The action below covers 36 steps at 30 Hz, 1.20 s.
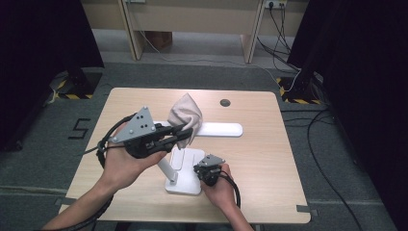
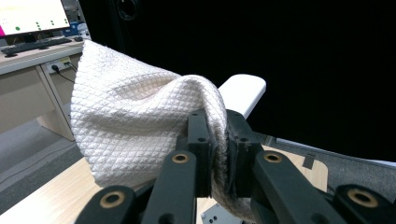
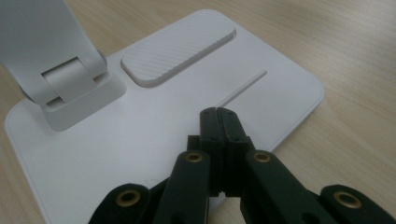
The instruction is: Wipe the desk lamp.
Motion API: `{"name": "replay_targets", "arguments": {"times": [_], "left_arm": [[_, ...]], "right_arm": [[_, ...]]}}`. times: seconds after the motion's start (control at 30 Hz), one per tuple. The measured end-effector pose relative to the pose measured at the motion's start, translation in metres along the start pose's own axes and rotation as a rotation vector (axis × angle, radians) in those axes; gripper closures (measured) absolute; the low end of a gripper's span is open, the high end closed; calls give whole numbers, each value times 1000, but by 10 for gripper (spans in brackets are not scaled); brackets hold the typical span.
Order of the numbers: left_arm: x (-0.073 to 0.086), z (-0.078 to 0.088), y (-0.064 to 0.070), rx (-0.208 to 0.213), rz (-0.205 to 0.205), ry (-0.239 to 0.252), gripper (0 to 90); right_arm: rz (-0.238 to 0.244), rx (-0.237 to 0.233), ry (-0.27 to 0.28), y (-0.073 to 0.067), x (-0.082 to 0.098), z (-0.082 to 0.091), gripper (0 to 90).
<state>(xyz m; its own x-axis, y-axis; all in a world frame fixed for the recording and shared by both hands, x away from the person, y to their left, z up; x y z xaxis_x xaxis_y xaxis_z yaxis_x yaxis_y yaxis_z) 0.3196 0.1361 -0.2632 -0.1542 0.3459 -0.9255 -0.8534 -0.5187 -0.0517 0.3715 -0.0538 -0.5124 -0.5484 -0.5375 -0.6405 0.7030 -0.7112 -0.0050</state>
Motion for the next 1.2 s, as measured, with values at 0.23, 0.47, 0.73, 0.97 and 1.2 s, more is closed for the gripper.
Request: {"name": "replay_targets", "arguments": {"times": [0.23, 0.47, 0.73, 0.97, 1.2], "left_arm": [[-2, -3, 2, 6, -3, -3, 823], [-4, -7, 4, 12, -9, -6, 823], [-6, -11, 7, 19, -14, -10, 823], [-8, -17, 11, 30, -14, -11, 823], [-10, -21, 14, 39, -16, -15, 823]], "right_arm": [[-7, -2, -3, -1, 0, 0, 900], [-4, -2, -5, 0, 0, 0, 900], [-1, -1, -3, 0, 0, 0, 900], [1, -1, -2, 0, 0, 0, 900], [1, -2, -3, 0, 0, 0, 900]]}}
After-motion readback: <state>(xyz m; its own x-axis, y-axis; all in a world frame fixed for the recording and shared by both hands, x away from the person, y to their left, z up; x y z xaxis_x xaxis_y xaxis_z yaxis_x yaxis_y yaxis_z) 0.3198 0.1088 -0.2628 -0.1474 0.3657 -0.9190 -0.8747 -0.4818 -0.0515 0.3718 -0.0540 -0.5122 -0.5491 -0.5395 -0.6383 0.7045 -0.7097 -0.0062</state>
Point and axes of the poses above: each handheld gripper's, and its own axes: z roughly backward along the jaws, x roughly out of its underside, y roughly to its right, the point moved 1 cm from there along -z, roughly forward along the jaws, and after that the axes turned 10 degrees about -y, right-handed, at the moved point
